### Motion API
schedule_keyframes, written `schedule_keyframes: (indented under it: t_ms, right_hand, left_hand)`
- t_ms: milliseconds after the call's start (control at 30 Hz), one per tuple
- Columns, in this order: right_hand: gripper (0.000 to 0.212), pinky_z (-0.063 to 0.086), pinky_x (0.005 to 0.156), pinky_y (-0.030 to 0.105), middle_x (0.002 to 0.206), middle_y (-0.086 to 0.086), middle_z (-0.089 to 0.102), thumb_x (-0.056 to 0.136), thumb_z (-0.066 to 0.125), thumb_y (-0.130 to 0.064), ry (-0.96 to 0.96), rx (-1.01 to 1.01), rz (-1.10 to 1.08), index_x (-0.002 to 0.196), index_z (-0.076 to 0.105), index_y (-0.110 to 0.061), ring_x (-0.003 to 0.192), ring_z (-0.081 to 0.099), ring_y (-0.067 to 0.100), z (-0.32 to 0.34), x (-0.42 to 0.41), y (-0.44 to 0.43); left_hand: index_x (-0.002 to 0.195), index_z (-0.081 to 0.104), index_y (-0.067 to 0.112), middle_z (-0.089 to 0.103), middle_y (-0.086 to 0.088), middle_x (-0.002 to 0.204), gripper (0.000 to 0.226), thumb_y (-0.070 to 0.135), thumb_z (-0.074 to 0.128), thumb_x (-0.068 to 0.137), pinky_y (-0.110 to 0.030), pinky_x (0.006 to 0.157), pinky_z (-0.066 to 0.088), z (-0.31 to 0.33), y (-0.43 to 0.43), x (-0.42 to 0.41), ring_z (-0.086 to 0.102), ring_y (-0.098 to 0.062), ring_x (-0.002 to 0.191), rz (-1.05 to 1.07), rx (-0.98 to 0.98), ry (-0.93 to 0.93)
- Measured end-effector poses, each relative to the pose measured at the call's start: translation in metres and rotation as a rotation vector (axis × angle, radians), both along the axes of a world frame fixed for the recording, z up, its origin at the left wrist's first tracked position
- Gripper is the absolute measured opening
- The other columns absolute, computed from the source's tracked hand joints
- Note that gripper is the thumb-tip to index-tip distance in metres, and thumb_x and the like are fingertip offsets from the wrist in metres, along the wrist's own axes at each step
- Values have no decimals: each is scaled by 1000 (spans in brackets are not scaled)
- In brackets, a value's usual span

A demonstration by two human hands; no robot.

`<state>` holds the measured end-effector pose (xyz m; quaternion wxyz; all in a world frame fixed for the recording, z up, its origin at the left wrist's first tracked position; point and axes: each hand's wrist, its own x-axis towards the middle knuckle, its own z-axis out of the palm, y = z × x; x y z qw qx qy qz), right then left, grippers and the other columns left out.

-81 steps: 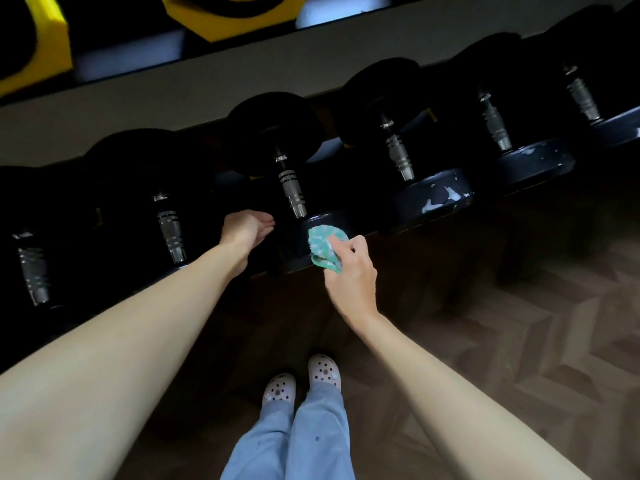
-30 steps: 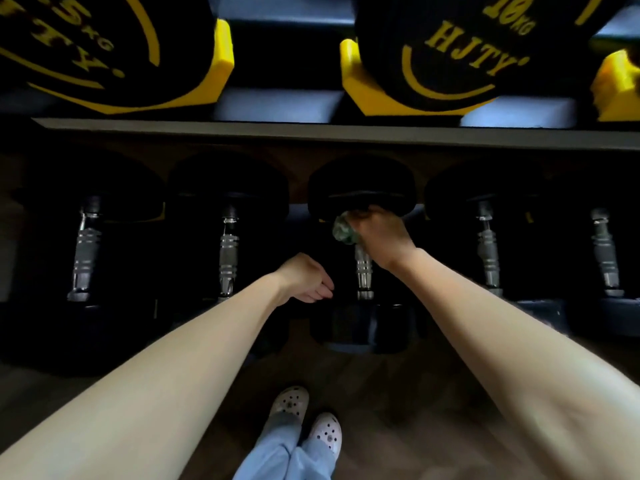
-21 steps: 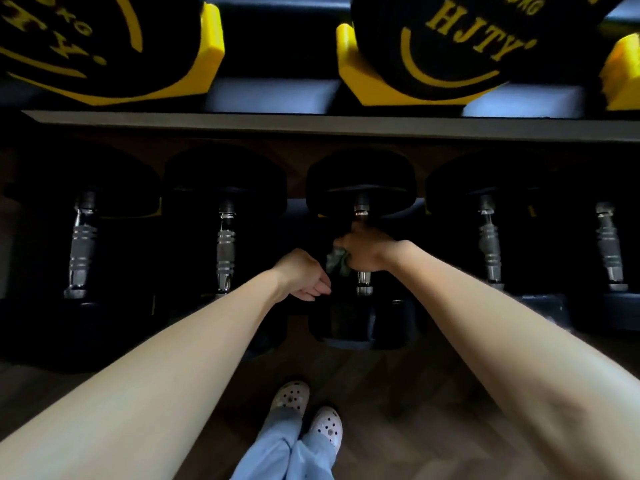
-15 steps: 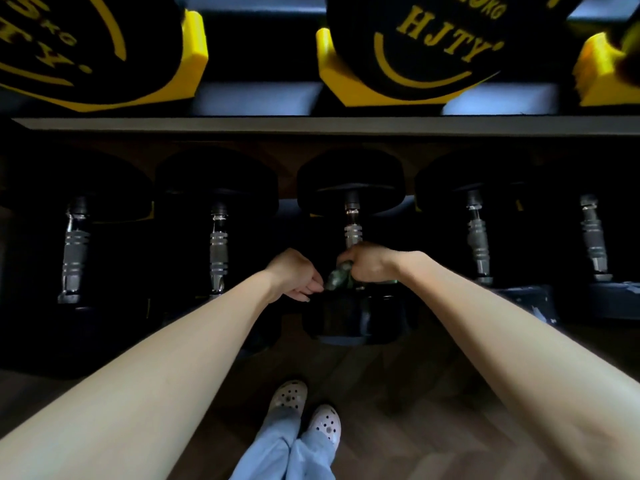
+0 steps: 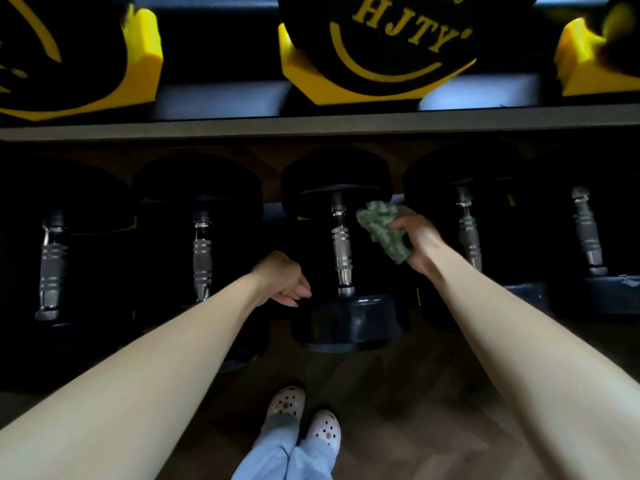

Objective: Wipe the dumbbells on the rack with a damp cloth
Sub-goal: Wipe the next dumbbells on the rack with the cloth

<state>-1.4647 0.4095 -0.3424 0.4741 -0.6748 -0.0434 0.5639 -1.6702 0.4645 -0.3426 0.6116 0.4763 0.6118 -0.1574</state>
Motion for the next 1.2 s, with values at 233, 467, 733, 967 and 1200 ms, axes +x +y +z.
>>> schedule_keyframes:
  t_ms: [233, 467, 733, 967, 1200]
  right_hand:
    - [46, 42, 62, 24, 78, 4, 55, 83, 26, 19, -39, -110, 98, 98, 55, -14, 71, 52, 15, -30, -30, 11]
    - [51, 44, 69, 25, 105, 13, 59, 80, 34, 16, -90, -258, 574, 118, 58, -9, 87, 55, 21, -13, -30, -17]
    - [24, 40, 70, 28, 101, 17, 58, 86, 54, -5, -399, -364, 976, 107, 61, 3, 89, 51, 24, 8, -59, -9]
    - [18, 41, 77, 26, 99, 8, 56, 83, 48, -2, -194, -240, 712, 97, 60, -6, 89, 51, 20, 33, -70, -19]
    - [34, 50, 74, 29, 96, 10, 65, 83, 33, 1, 234, -134, 535, 106, 57, -4, 83, 62, 21, 79, -61, -47]
  left_hand:
    - [71, 59, 3, 64, -8, 67, 35, -2, 33, 94, -17, 46, 51, -6, -1, 5, 61, -15, 66, -35, 6, 17]
    - [71, 61, 3, 64, 0, 46, 32, -1, 38, 93, -18, 41, 51, -3, -2, 9, 62, -15, 63, -49, 10, 45]
    - [128, 45, -7, 55, -27, 126, 39, -7, 22, 96, -24, 70, 56, 20, -9, -6, 55, -33, 117, 284, -133, -72]
    - [125, 49, -7, 54, -24, 128, 39, 1, 21, 99, -24, 71, 47, 35, -19, -18, 59, -29, 91, 466, 28, -123]
    - [115, 56, 1, 59, -20, 120, 32, 3, 28, 98, -22, 66, 50, 67, -17, -10, 57, -16, 72, 462, 87, -219]
